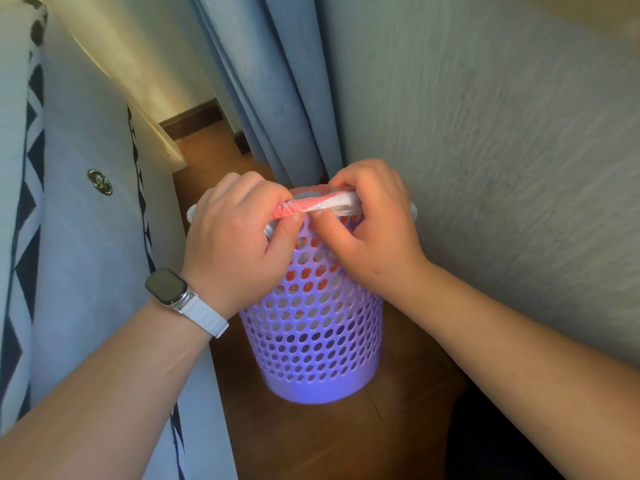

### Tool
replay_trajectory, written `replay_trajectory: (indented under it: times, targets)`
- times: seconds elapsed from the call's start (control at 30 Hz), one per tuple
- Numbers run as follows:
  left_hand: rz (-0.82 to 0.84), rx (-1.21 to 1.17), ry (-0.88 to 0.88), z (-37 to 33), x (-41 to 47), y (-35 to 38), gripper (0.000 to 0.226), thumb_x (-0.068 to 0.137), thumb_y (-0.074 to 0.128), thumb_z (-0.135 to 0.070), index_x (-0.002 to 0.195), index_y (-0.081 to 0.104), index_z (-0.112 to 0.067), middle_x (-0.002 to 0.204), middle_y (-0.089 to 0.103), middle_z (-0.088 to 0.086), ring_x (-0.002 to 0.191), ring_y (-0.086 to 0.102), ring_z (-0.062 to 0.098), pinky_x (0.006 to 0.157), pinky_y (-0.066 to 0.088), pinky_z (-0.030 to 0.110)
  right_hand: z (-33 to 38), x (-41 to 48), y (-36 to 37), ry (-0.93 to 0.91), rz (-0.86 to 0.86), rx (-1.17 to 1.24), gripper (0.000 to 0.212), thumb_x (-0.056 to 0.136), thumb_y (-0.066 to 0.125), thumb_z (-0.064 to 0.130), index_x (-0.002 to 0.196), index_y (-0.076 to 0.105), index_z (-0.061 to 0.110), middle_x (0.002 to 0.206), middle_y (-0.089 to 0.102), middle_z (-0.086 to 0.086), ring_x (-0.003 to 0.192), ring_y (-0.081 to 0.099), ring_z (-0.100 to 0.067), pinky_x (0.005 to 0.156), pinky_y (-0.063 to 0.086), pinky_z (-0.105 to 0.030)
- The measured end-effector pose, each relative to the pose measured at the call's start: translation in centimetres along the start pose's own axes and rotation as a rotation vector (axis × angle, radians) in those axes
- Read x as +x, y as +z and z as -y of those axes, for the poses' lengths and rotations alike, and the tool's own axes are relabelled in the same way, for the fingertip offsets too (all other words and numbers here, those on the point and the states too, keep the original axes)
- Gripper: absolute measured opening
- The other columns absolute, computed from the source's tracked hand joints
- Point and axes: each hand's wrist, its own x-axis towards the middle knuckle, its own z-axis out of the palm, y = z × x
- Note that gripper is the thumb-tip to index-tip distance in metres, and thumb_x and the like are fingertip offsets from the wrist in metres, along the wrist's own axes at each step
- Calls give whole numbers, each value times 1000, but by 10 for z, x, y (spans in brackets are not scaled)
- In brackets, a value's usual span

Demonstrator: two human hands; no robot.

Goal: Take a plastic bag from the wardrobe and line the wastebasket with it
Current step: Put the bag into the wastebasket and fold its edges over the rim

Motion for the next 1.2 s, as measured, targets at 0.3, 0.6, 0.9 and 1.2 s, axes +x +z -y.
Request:
replay_trajectory:
  times: [0.3, 0.6, 0.9, 1.2]
  targets:
    - [-108, -51, -47, 14, 2, 0, 20, 89, 50, -21, 78, 57, -6, 79, 42, -4, 73, 46, 26, 65, 38, 42, -22, 15, -11, -64, -30, 23, 31, 84, 61, 28, 104, 66, 4, 106, 65, -8, 102, 59, -25, 92, 44, -51]
    - [-93, 2, 10, 7, 1, -2, 28, 93, 46, -28, 87, 60, -4, 87, 59, 13, 81, 54, 35, 72, 42, 49, -9, 11, -14, -80, -166, 6, 13, 81, 67, 13, 89, 61, 5, 91, 58, -7, 89, 51, -22, 80, 41, -42]
    - [-143, 77, 13, -13, 0, -4, 26, 97, 48, -28, 91, 63, -7, 80, 61, 9, 73, 51, 31, 66, 37, 41, 17, 8, -12, -150, -154, -5, 17, 81, 73, 15, 93, 66, 4, 92, 61, -8, 89, 57, -25, 79, 43, -50]
    - [-89, 42, -37, 3, 1, -4, 28, 94, 46, -31, 89, 60, -7, 81, 61, 9, 75, 52, 30, 64, 40, 43, -8, 18, -15, -62, -69, 44, 40, 81, 64, 30, 112, 63, 4, 111, 58, -2, 108, 56, -23, 95, 44, -47]
